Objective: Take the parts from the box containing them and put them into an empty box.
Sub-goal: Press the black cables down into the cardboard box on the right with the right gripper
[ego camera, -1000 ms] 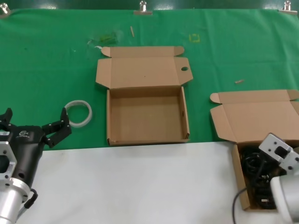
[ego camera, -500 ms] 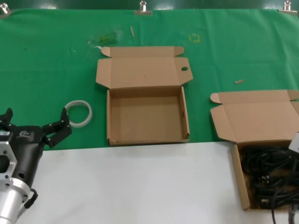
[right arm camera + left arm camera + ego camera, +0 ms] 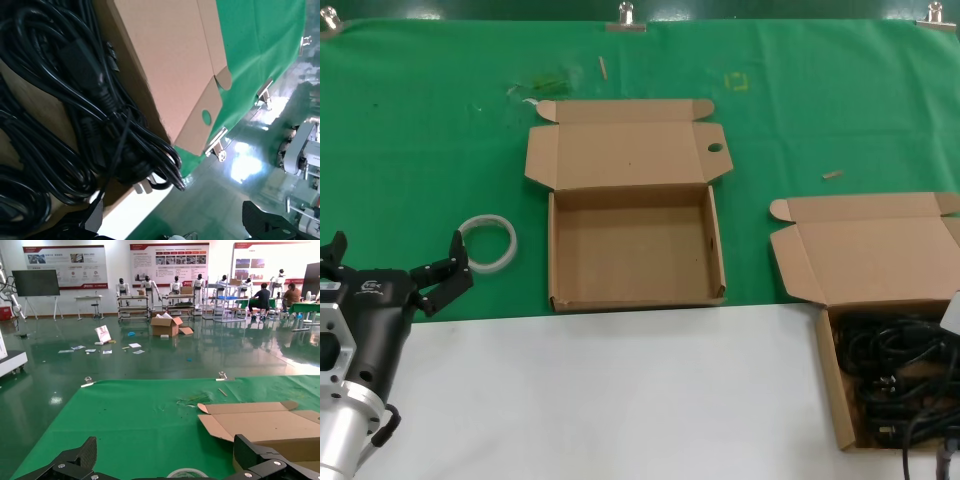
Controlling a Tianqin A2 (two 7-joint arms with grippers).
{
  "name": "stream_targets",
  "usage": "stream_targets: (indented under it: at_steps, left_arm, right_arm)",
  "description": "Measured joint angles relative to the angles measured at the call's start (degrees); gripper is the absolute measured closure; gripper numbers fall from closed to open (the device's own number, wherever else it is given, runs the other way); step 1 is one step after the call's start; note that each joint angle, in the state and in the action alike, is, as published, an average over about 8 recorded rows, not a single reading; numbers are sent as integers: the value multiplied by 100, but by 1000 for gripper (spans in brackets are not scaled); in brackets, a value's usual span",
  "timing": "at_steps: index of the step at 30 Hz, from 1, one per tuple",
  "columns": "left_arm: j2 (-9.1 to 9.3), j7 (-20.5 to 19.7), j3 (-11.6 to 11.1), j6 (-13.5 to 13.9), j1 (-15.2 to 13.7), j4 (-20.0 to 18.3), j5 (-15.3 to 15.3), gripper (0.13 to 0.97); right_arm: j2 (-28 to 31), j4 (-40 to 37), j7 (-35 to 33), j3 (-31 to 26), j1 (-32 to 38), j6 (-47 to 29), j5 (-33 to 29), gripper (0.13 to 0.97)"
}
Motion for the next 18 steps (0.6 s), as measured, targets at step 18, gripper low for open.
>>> stream_targets:
  at_steps: [18]
  left_arm:
    - [0,0,0,0,0,0,0,132]
  right_arm:
    - [-193,-14,84,-122,10,-34,0,170]
